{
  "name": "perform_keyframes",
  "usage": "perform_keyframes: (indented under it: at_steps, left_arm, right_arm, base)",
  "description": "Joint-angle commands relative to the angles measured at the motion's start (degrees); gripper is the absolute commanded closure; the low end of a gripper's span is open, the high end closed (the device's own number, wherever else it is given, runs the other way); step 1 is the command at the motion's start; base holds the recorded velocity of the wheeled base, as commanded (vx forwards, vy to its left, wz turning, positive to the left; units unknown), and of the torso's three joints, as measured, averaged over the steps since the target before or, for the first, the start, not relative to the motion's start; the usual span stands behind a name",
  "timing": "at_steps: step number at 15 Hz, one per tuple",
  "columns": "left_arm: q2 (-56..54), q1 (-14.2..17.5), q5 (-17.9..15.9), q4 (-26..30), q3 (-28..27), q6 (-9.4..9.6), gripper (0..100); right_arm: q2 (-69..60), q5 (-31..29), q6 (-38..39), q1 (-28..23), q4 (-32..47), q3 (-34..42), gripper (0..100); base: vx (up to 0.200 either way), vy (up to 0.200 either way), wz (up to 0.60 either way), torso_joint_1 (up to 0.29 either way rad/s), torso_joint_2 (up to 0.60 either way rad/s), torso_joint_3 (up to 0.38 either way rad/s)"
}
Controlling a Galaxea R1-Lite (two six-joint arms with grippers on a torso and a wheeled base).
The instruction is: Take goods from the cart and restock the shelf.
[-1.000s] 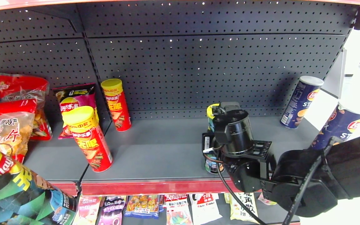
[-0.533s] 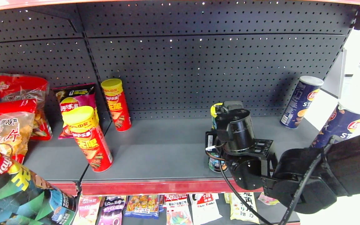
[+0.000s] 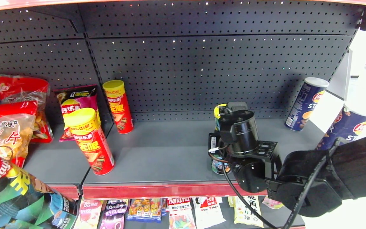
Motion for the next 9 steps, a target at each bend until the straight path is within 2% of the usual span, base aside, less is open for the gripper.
perform_keyframes:
  at_steps: [1,9]
  left_arm:
    - [-0.09,0.00,0.01,0.00,-0.07,-0.01,100]
    - [-0.35,0.00,0.01,0.00,0.01,-0.01,100]
  right_arm:
    - [-0.07,-0.02,0.01,0.03,-0.01,0.00,100]
    - [1.16,-2.04,-0.43,0.56,-0.01,-1.23,100]
  base:
    - [0.000,0.000,0.00,0.000,0.00,0.000]
    - [0.000,0.000,0.00,0.000,0.00,0.000]
